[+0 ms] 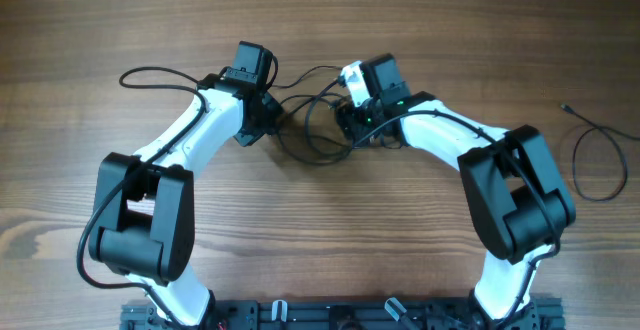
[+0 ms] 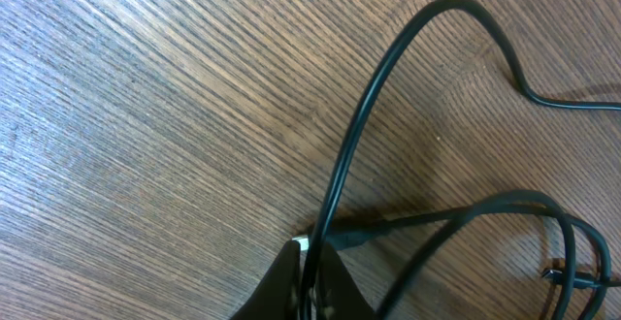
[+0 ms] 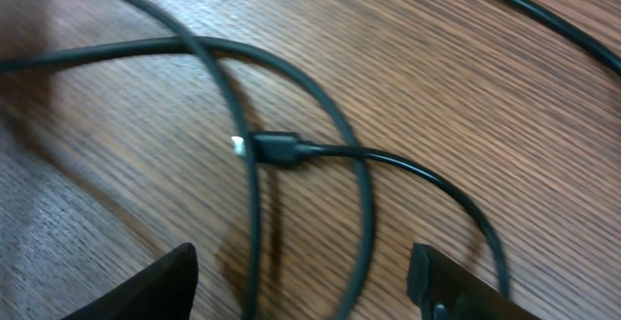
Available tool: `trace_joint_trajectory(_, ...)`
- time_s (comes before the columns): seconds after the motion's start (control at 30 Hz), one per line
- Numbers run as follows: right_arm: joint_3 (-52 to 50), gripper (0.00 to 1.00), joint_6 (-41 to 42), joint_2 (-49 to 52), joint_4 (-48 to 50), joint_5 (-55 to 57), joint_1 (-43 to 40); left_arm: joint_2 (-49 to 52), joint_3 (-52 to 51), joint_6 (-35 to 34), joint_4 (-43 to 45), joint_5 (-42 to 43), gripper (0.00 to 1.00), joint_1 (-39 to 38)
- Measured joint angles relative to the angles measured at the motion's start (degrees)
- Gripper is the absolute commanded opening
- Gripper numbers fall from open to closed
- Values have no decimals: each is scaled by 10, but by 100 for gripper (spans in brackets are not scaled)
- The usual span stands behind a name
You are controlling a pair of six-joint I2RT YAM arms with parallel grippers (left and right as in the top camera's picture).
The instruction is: Untangle cables
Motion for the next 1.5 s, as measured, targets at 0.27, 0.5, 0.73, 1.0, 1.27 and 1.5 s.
trace_joint_trajectory(0.27, 27, 4, -32, 33, 23, 38, 28, 0, 0, 0, -3, 0, 8, 0)
trace_joint_trajectory(0.5, 47, 4, 2, -18, -111, 25, -34, 0, 0, 0, -6, 0, 10, 0)
trace_joint_trajectory(0.73, 49, 4, 56, -269, -132, -48, -238, 0, 0, 0, -6, -5, 10, 0)
trace_joint_trajectory(1.0, 48, 4, 56, -214, -169, -169, -247, 1, 0, 0, -6, -7, 10, 0)
trace_joint_trajectory(1.27, 47, 20, -57, -84, -126, -196, -56, 1, 0, 0, -6, -8, 10, 0)
trace_joint_trajectory(1.5, 47, 63, -122, 7, 19, -111, 5, 1, 0, 0, -6, -8, 11, 0)
